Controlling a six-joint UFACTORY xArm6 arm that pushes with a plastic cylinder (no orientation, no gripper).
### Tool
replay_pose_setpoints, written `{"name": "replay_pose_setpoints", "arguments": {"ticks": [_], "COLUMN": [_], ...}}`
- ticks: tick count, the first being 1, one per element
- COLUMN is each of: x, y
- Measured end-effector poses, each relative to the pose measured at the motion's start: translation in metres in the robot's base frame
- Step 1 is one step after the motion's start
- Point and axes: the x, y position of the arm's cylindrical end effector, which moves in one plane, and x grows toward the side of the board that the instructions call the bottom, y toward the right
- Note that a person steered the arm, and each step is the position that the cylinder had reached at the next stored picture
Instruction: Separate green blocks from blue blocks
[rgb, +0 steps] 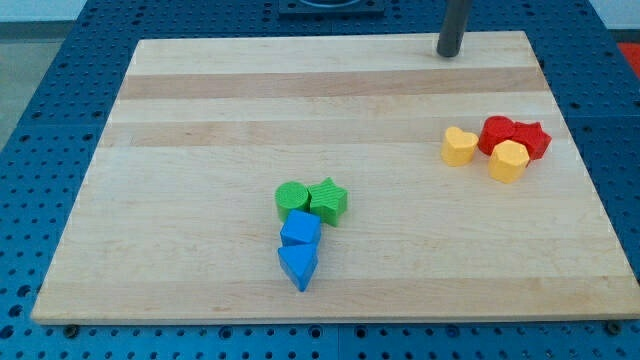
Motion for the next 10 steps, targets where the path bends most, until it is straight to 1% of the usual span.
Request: {"name": "replay_pose_setpoints", "arguments": {"ticks": [3, 5, 6, 7, 8, 10], "x": [0.125, 0.218, 0.257, 0.282, 0.281, 0.251], "y": [-0.048, -0.056, -0.078, -0.095, -0.120, -0.185]}}
